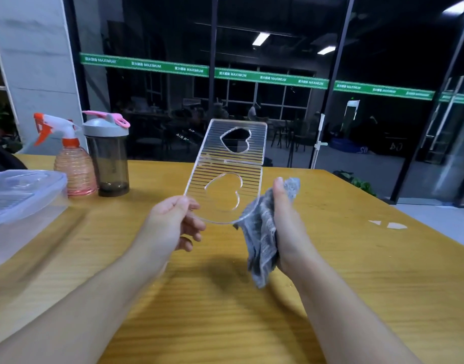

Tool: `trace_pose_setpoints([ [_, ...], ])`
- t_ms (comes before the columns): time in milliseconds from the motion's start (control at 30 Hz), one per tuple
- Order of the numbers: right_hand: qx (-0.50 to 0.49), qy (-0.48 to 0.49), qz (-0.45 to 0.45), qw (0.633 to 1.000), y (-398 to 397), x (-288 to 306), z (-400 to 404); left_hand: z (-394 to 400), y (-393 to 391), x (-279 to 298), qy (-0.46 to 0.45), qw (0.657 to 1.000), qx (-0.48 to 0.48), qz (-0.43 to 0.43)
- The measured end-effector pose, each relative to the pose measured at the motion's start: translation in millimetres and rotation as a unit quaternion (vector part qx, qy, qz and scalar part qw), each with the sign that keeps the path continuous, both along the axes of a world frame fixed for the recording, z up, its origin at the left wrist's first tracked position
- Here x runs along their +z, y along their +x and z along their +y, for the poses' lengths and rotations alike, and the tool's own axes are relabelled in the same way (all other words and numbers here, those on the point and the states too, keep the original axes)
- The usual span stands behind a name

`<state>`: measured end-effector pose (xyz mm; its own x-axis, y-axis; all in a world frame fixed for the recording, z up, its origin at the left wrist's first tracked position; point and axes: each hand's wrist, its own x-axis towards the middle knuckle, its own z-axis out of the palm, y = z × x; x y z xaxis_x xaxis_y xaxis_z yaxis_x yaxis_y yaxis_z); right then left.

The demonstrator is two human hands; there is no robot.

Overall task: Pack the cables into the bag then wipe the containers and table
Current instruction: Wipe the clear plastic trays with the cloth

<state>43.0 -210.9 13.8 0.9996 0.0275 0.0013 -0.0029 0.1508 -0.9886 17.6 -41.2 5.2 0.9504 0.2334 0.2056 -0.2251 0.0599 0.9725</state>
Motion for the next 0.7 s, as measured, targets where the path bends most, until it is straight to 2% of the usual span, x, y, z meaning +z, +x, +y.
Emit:
trace_pose_setpoints([
  [100, -0.058, 0.139, 0.019, 0.988, 4.9, 6.7, -5.7, 10.8, 2.0, 5.2, -0.033, 0.999, 0.026, -0.016],
  [200, -0.098, 0.190, 0.027, 0.977, 7.4, 8.4, -11.0, 23.4, -1.2, 15.7, -0.070, 0.994, 0.069, -0.049],
  [300, -0.097, 0.216, 0.024, 0.971, 5.3, 6.1, -6.9, 41.0, -10.3, 21.9, -0.024, 0.988, 0.130, -0.074],
  [433, -0.064, 0.163, 0.008, 0.984, 4.9, -1.7, 1.8, 71.4, -22.2, 19.4, 0.070, 0.974, 0.208, -0.056],
  [567, -0.020, 0.090, -0.014, 0.996, 4.0, -8.1, 13.6, 109.4, -32.5, 11.9, 0.112, 0.962, 0.246, -0.038],
  [700, -0.026, -0.013, -0.049, 0.998, 1.5, -6.4, 26.0, 142.7, -46.0, 18.4, 0.127, 0.949, 0.287, -0.042],
])
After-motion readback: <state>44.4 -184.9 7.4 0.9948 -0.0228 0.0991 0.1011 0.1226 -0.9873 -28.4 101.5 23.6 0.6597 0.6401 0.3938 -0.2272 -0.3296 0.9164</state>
